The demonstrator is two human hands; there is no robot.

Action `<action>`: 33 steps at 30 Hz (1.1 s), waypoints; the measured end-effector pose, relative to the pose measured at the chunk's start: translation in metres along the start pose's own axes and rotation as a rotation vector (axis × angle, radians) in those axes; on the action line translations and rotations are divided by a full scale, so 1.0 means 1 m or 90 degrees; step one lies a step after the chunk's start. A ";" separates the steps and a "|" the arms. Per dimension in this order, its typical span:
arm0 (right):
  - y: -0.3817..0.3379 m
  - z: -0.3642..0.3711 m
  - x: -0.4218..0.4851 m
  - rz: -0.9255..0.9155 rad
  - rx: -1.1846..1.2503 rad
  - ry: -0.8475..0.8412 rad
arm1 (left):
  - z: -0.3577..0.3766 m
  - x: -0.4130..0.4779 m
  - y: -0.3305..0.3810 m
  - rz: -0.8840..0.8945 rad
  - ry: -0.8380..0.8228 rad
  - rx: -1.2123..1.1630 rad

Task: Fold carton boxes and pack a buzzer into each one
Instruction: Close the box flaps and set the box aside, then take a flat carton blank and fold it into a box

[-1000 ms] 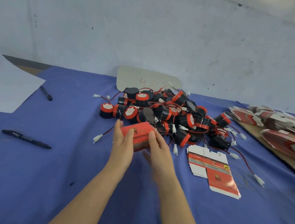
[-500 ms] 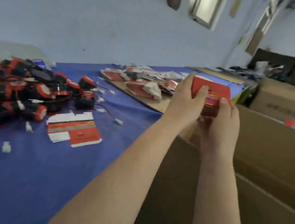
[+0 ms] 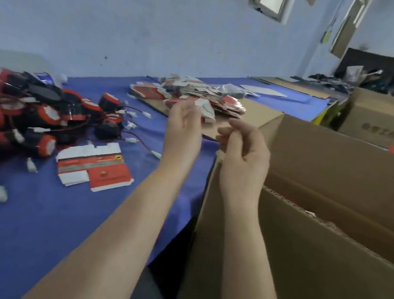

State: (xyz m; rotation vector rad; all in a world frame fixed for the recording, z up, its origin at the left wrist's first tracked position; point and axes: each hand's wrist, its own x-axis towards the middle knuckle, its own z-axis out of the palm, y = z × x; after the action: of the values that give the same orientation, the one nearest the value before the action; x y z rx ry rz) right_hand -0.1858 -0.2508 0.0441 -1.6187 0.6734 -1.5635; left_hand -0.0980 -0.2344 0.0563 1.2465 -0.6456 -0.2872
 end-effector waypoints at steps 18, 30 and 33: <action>0.090 0.175 -0.047 0.284 -0.350 -0.476 | -0.201 0.048 -0.090 -0.297 0.206 0.256; 0.093 0.175 -0.040 0.307 -0.453 -0.518 | -0.208 0.054 -0.085 -0.360 0.193 0.221; 0.094 0.175 -0.041 0.308 -0.429 -0.504 | -0.207 0.054 -0.084 -0.355 0.189 0.224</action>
State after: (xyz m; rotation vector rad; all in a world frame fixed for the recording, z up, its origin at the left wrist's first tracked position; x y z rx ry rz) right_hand -0.0044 -0.2412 -0.0468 -2.1293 1.0792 -0.2712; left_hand 0.0803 -0.1275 -0.0424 1.7607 -0.0784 -0.4482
